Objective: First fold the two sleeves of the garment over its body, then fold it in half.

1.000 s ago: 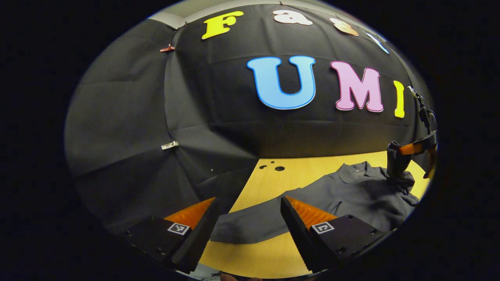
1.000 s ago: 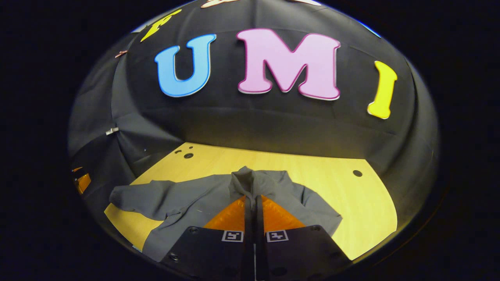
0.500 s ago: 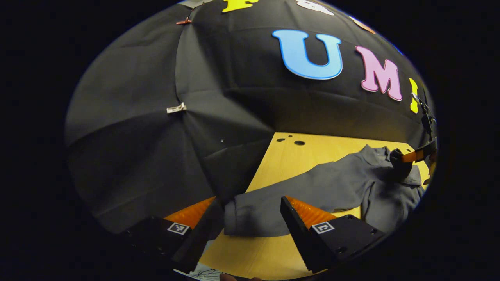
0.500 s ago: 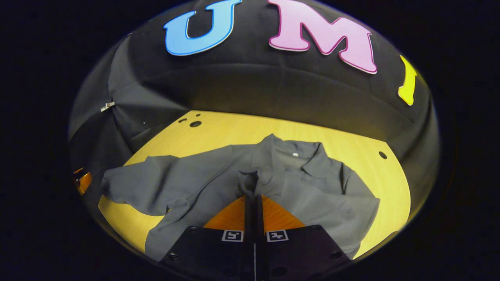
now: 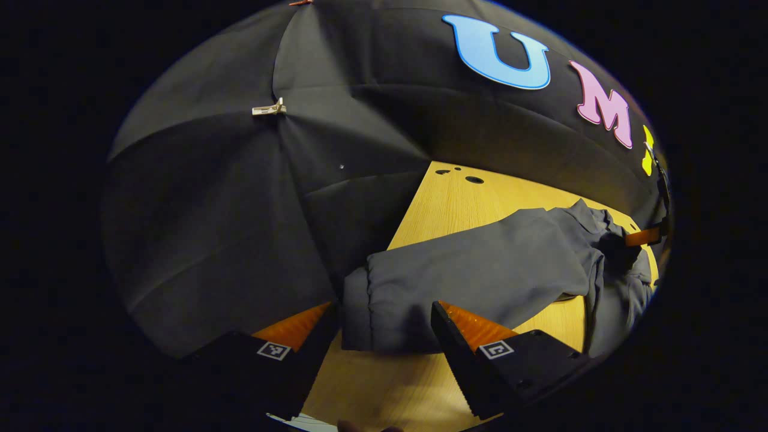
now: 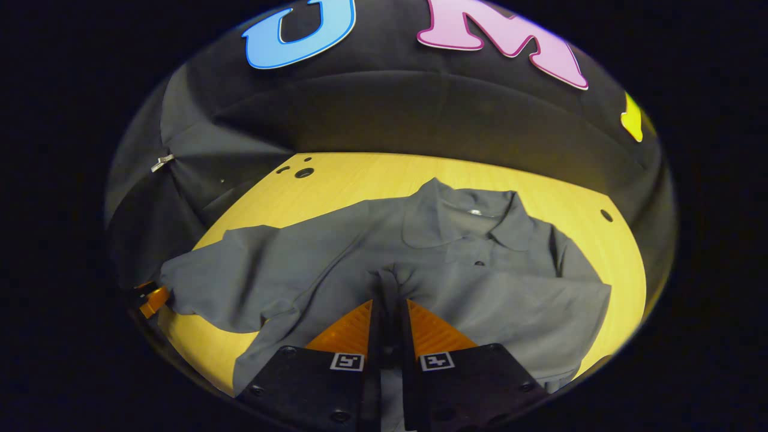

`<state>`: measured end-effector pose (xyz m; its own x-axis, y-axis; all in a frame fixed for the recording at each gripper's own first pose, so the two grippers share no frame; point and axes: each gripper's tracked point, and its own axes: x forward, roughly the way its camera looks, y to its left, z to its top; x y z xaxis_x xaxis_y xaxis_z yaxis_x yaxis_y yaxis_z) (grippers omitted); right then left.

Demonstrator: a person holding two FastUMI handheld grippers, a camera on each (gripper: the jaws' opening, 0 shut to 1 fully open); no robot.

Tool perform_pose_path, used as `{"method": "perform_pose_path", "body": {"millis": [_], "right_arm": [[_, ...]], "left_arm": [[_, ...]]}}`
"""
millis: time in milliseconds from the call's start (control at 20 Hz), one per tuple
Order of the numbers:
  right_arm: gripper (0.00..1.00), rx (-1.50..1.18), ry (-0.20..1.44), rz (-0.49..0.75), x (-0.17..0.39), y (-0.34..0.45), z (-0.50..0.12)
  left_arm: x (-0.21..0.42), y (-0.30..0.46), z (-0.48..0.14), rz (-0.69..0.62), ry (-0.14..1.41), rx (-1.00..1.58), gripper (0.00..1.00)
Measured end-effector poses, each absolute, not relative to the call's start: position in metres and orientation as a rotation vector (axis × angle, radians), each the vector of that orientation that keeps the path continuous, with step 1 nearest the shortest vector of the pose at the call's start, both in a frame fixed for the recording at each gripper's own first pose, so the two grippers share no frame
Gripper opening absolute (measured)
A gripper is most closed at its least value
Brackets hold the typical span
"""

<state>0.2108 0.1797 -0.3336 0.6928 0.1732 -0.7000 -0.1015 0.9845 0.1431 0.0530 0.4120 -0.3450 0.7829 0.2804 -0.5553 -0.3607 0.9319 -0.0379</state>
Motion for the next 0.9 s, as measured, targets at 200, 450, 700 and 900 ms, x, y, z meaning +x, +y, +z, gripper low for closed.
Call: {"method": "perform_pose_path", "body": {"millis": [200, 450, 700, 900], "right_arm": [[0.44, 0.134, 0.798, 0.226, 0.199, 0.200, -0.327], [0.41, 0.088, 0.777, 0.249, 0.175, 0.187, -0.312], [0.53, 0.057, 0.760, 0.191, 0.148, 0.140, -0.297], [0.53, 0.108, 0.726, 0.108, 0.133, 0.096, -0.280]], "left_arm": [[0.058, 0.413, -0.359, 0.344, 0.622, -0.156, 0.98], [0.055, 0.415, -0.370, 0.361, 0.653, -0.131, 0.99], [0.062, 0.410, -0.364, 0.351, 0.701, -0.041, 0.31], [0.073, 0.397, -0.327, 0.371, 0.631, -0.023, 0.11]]}}
